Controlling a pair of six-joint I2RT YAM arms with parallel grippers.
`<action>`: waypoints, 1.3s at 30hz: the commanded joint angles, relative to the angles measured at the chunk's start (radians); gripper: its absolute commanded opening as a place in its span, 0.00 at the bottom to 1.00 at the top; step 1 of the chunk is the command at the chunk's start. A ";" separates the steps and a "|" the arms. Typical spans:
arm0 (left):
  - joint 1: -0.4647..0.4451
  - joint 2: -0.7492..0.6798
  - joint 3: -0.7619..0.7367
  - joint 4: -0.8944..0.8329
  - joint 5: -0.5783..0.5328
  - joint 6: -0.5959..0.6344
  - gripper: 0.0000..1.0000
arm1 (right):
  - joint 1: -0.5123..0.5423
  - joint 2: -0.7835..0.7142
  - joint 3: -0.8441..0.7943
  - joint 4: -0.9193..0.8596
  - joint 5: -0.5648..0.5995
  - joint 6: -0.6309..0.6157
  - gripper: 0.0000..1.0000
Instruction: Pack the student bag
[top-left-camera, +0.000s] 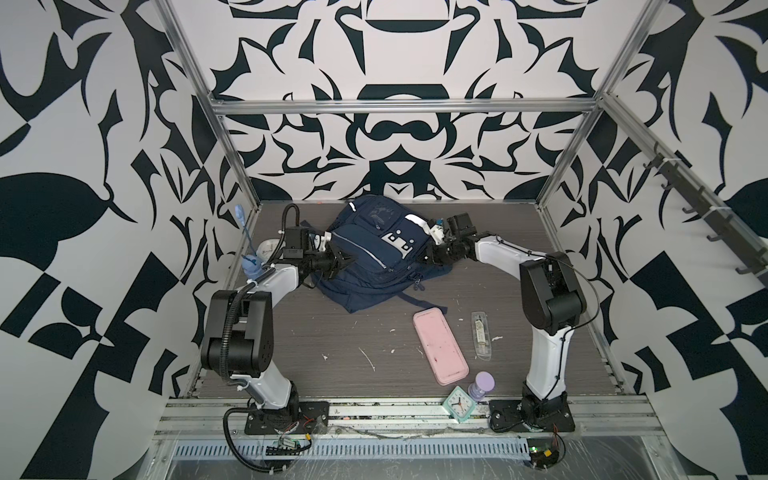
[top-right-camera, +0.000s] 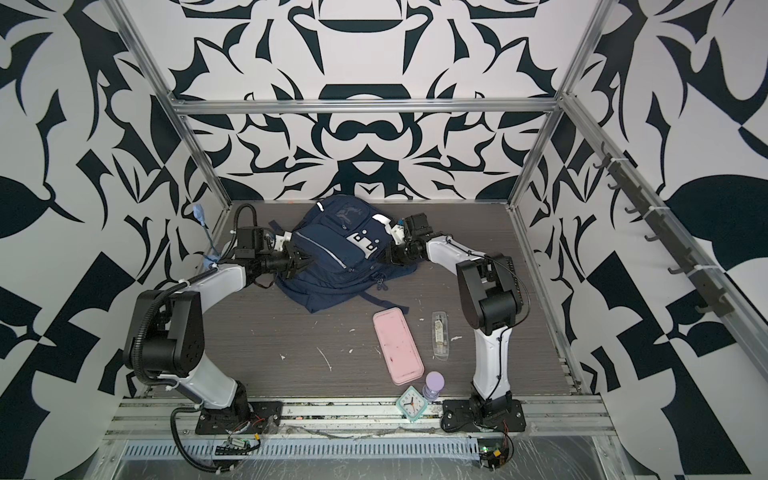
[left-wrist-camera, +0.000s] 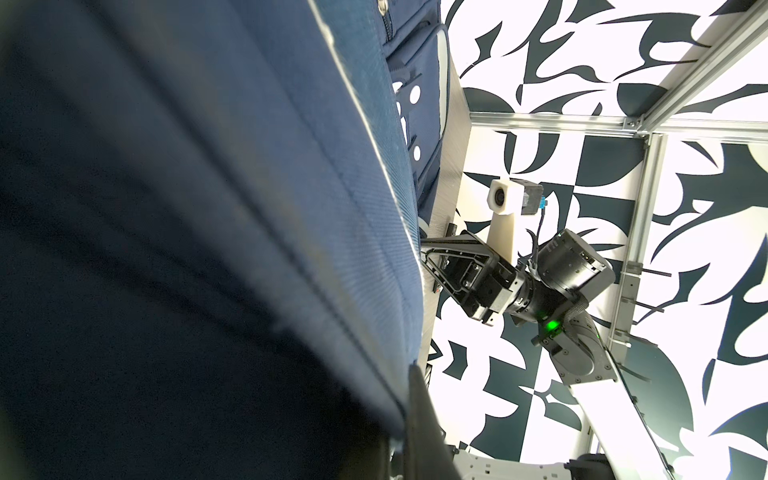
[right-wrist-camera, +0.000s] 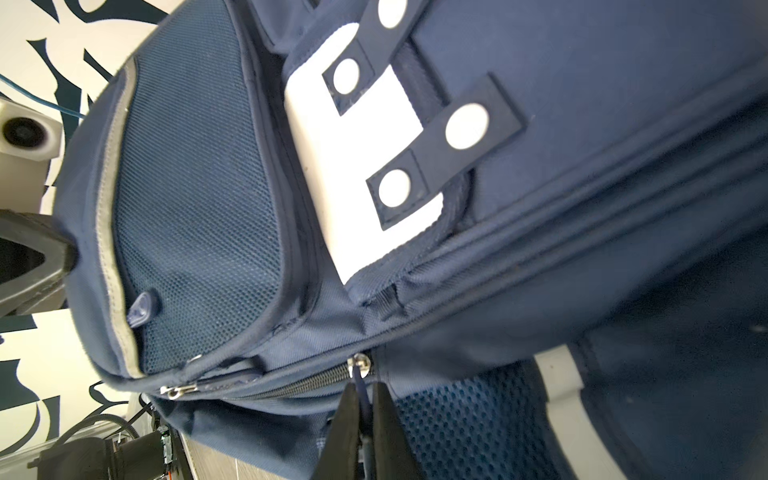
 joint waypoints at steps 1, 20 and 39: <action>0.009 -0.036 0.007 0.025 0.006 0.004 0.06 | 0.015 -0.036 -0.008 -0.013 -0.027 -0.019 0.14; 0.010 -0.041 0.008 0.027 0.006 0.001 0.06 | 0.029 -0.015 0.023 -0.037 -0.015 -0.023 0.17; 0.011 -0.038 0.004 0.035 0.008 -0.004 0.06 | 0.087 -0.022 0.021 -0.097 0.093 -0.089 0.39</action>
